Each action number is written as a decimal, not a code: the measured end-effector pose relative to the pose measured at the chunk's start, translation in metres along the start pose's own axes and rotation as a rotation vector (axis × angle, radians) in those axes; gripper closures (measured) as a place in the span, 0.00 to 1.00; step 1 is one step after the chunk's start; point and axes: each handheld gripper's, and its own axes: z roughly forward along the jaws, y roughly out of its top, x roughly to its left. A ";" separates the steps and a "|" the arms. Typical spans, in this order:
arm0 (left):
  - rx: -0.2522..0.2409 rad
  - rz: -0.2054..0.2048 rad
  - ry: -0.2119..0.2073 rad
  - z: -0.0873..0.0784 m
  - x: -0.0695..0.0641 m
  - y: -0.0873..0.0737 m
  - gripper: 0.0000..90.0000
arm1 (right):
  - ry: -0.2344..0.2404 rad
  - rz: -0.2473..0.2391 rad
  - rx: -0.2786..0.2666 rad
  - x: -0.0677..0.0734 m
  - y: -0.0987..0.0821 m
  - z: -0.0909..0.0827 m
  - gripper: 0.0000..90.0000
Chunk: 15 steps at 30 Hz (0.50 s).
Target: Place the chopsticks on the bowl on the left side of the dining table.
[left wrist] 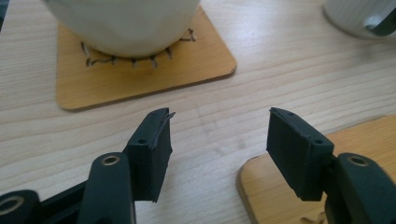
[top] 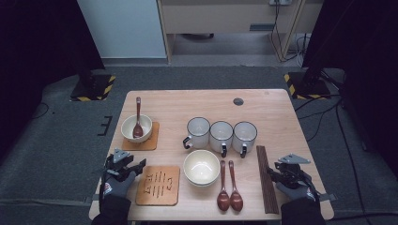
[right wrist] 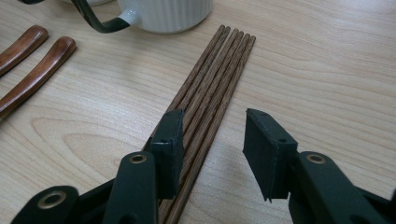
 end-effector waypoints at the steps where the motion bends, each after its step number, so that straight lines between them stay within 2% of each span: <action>1: 0.004 0.000 0.005 0.001 0.000 -0.001 0.43 | -0.001 -0.002 0.003 0.000 0.000 0.000 0.65; 8: 0.040 0.028 0.036 0.010 0.003 -0.003 0.38 | 0.002 -0.011 0.023 0.001 -0.001 0.002 0.67; 15: 0.044 0.029 0.057 0.015 0.008 -0.003 0.35 | 0.007 -0.008 0.039 0.001 -0.002 0.003 0.71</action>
